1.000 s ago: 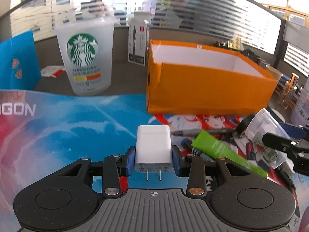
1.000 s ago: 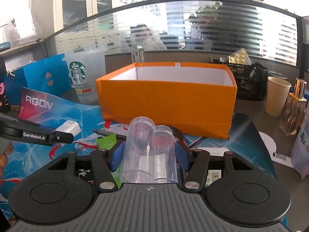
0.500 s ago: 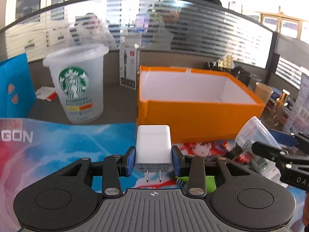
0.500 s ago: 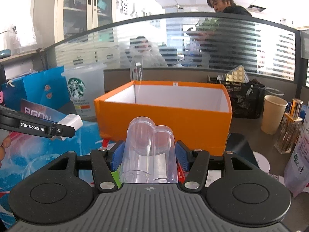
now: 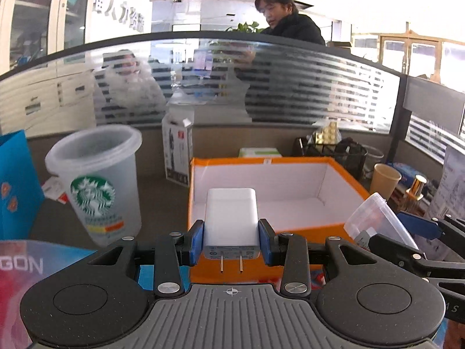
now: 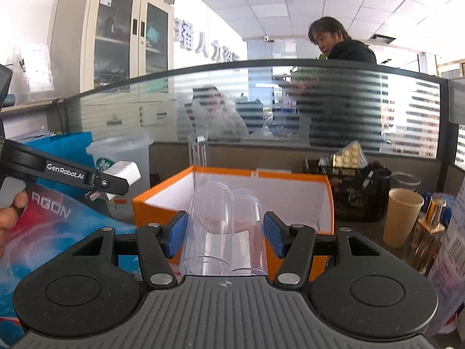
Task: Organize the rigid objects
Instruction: 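Carry the charger with the left tool while the right tool carries the cups to the box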
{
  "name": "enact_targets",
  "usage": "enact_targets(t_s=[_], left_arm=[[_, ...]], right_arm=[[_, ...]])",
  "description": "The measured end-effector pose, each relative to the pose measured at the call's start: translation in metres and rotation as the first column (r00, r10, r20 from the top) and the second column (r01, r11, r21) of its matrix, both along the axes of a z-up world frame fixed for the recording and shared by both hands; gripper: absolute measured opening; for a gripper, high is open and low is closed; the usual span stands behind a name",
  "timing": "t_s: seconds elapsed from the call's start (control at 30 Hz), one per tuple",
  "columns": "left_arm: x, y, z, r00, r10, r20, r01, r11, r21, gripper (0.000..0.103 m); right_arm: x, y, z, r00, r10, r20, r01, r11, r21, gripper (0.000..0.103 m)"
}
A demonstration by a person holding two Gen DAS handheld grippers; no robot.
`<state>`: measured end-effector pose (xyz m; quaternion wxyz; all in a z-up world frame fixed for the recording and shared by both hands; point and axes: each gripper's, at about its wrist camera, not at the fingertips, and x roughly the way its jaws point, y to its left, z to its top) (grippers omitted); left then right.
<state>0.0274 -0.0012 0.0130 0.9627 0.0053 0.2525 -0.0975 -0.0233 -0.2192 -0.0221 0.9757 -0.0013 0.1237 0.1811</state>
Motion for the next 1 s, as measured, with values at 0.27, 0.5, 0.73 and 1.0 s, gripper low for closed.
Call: enact_targets(t_s=[0.27,0.5,0.73,1.0], left_arm=[[0.028,-0.016,0.016,1.0,-0.016,0.022,0.016,1.0,0.002,0.036],[0.059,-0.027,0.024,0.999,-0.032,0.026,0.032,0.999,0.003,0.036],[0.098,-0.031,0.007,0.999,-0.023,-0.031,0.023,1.0,0.005,0.036],[0.144,-0.028,-0.041,0.983,0.014,-0.182,-0.013,1.0,0.008,0.036]], right_arm=[[0.033,-0.004,0.018,0.999,-0.008,0.033,0.008,1.0,0.01,0.054],[0.065,-0.003,0.029,0.999,-0.015,0.041,0.015,1.0,0.005,0.054],[0.106,0.001,0.029,1.0,-0.008,-0.003,0.008,1.0,-0.004,0.054],[0.153,0.013,-0.003,0.99,-0.004,-0.138,-0.005,0.998,-0.065,0.054]])
